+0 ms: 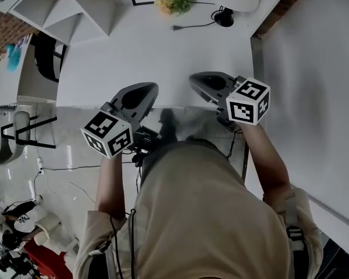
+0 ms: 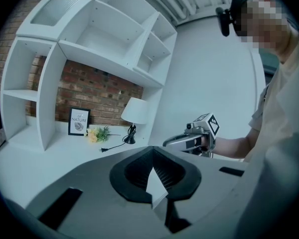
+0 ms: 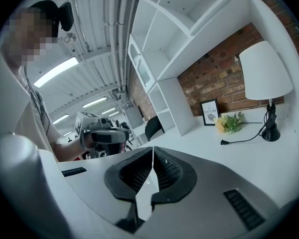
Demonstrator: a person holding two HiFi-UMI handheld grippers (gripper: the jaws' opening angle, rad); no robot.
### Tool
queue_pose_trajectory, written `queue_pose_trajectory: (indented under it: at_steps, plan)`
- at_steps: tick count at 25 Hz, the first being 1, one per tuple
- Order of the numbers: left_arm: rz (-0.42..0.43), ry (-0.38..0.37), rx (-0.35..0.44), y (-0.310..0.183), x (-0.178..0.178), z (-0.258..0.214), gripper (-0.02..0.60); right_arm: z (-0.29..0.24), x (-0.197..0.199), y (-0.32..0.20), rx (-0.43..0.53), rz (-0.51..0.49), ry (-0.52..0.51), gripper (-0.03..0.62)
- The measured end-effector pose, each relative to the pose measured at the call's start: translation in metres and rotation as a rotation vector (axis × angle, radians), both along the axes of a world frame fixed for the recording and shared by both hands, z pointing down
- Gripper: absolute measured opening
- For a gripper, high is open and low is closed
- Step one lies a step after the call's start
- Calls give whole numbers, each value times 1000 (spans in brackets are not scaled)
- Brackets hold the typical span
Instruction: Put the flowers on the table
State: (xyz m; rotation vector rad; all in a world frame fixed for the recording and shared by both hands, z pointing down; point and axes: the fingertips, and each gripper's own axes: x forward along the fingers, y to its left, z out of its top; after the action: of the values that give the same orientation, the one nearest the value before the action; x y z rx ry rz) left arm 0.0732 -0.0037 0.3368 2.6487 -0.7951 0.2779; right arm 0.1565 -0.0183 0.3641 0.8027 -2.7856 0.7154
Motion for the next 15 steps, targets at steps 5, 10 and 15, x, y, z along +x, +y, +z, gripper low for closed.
queue_pose_trajectory:
  at_steps: [5, 10, 15]
  plan:
    - [-41, -11, -10, 14, -2, 2, 8, 6, 1, 12, -29, -28, -19, 26]
    - [-79, -21, -19, 25, -13, 1, 8, 9, -10, 25, -35, -73, -22, 26]
    - [-90, -30, -31, 30, -23, 4, 8, 2, -26, 34, -28, -99, -38, 26]
